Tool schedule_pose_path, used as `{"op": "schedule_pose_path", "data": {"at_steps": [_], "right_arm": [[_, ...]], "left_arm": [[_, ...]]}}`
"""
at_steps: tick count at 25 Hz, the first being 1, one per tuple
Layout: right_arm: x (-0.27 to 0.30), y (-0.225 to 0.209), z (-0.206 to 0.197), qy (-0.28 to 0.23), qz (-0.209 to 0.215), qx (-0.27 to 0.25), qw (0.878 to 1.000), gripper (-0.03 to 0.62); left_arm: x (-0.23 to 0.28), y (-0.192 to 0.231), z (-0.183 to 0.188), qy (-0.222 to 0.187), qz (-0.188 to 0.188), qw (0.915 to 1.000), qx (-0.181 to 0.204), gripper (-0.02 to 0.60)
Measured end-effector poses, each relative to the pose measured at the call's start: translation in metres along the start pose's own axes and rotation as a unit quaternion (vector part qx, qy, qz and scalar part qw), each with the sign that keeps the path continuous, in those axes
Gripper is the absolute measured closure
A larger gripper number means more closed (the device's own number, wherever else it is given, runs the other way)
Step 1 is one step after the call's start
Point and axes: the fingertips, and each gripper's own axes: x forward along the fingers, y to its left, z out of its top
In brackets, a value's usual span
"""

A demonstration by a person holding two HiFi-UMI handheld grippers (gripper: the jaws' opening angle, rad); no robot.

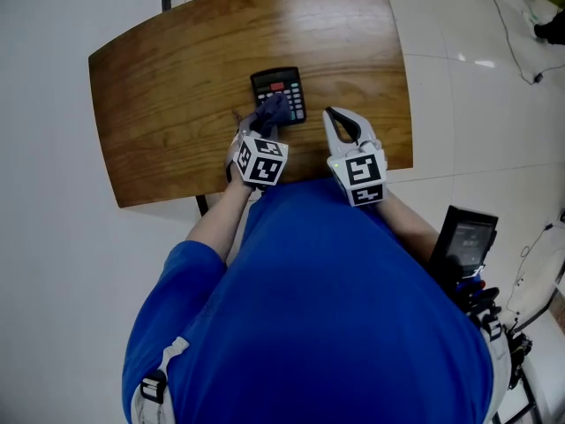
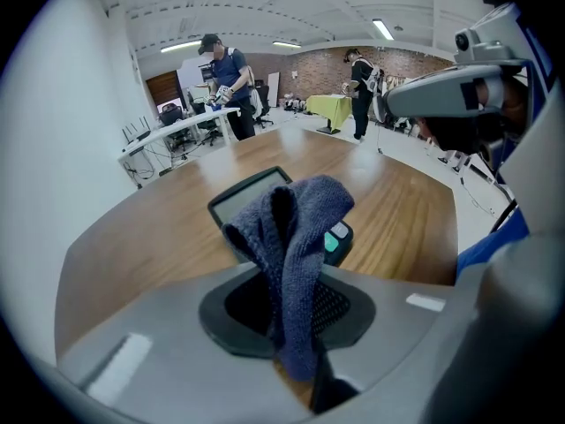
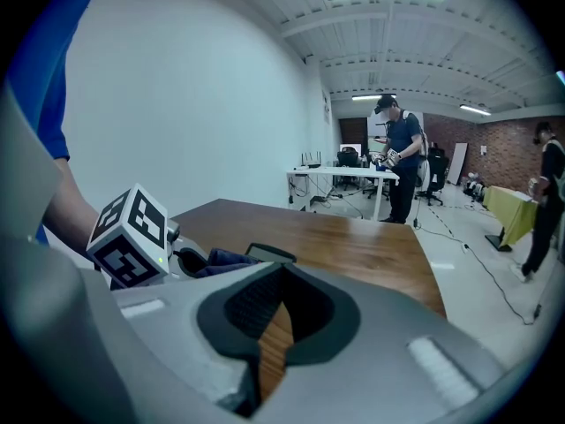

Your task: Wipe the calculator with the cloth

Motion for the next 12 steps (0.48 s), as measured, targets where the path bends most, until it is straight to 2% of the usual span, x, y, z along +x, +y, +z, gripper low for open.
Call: {"op": "schedule_pose_path", "data": {"at_steps": [9, 12], "right_arm": [[0.001, 0.004, 0.005, -0.005, 0.005, -0.001, 1.0, 0.591], [0.001, 0.001, 0.006, -0.006, 0.0, 0.001, 1.0, 0.591]], "left_arm": [[-0.008, 0.025, -0.022, 0.023, 0.029, 0.9987, -0.035, 0.52], [-0.008, 0.026, -0.019, 0.021, 0.029, 0.9988, -0.033, 0.52]]}}
